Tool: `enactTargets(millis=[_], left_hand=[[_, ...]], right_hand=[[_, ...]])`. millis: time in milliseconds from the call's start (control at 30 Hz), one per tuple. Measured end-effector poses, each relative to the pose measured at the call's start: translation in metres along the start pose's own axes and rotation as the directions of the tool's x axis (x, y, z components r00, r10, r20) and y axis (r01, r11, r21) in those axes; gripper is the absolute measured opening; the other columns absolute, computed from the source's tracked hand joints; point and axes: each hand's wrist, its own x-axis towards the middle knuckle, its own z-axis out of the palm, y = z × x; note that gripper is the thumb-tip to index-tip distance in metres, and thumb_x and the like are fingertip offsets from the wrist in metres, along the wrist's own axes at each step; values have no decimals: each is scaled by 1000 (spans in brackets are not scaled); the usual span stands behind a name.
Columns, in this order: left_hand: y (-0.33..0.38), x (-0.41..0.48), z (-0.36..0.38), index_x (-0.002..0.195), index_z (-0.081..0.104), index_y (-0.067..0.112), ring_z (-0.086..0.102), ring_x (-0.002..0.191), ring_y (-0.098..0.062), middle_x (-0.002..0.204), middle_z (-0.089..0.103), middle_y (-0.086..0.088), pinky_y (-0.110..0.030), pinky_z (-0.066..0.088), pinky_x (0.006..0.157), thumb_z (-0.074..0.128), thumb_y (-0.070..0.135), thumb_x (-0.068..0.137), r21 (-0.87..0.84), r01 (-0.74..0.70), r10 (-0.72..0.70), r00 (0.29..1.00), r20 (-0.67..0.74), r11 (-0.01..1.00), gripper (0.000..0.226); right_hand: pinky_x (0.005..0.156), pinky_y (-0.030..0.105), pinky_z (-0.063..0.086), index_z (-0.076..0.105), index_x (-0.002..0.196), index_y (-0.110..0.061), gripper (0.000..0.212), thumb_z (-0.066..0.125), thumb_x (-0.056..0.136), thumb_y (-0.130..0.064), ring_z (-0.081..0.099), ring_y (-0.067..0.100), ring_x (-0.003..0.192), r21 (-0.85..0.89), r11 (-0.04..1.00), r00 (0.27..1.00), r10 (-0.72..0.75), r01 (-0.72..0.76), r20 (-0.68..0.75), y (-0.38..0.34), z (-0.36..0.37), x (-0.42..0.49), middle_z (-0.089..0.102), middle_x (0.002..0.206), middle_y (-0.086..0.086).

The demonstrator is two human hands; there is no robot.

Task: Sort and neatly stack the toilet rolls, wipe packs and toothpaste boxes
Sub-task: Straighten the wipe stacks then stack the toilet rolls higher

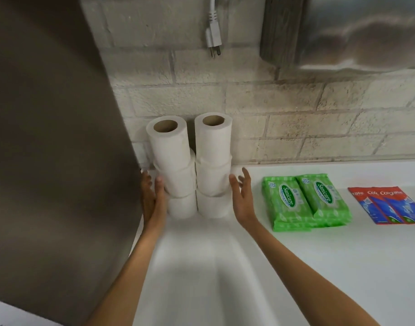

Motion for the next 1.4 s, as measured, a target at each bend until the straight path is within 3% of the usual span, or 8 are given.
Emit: enactTargets(millis=[100,300,433,600,733,867,1067,1400], left_hand=[[-28,0,3,148,21,16,18,145,-16,158,19,-1,-20,13,112,25,40,100,-7,120,-119,992,44,993,54],[-64,13,11,145,27,35,31,140,-15,153,31,8,-44,24,118,28,91,61,-63,333,-315,928,197,941,101],[-61,11,19,145,24,36,30,141,-14,154,30,9,-44,23,119,26,86,65,-79,336,-311,922,230,939,95],[-63,13,20,146,22,39,28,142,-11,155,27,12,-43,21,119,25,91,60,-71,337,-313,920,235,939,101],[-64,15,22,147,19,38,27,142,-13,155,26,10,-43,20,120,22,82,75,-82,347,-318,915,249,934,84],[-67,18,21,144,23,41,31,140,-13,153,30,12,-43,21,119,25,91,59,-89,369,-338,908,245,925,99],[-70,22,21,144,22,45,29,142,-15,154,30,13,-44,19,120,23,93,57,-81,404,-370,888,272,911,99],[-68,25,25,147,20,37,26,143,-16,155,26,7,-42,18,120,14,67,90,-116,418,-383,892,242,901,65]], right_hand=[[111,26,24,17,148,-25,58,40,96,-39,28,16,142,28,997,997,72,-73,27,25,3,-13,27,154,2],[108,17,22,15,149,-22,58,35,98,-39,26,8,140,26,997,995,68,-70,72,35,14,-17,26,154,-6],[112,23,27,22,148,-23,54,35,98,-39,35,6,135,26,999,997,38,-39,60,37,14,-10,36,149,-9],[95,-1,29,23,146,-26,49,34,100,-34,36,-4,124,17,1000,995,22,-24,98,35,11,-8,37,135,-20],[94,0,30,21,147,-25,50,34,99,-34,37,-1,125,18,999,994,29,-32,109,36,11,-8,38,139,-15],[81,-13,27,19,147,-25,51,35,99,-33,35,-4,124,16,999,991,40,-42,126,34,9,-8,35,134,-20],[105,18,29,18,147,-28,55,38,97,-39,36,1,129,1,999,987,51,-52,151,35,10,-8,36,144,-12],[115,32,28,10,150,-29,71,44,91,-51,33,11,139,-13,996,984,89,-88,156,34,12,-7,31,153,-6]])
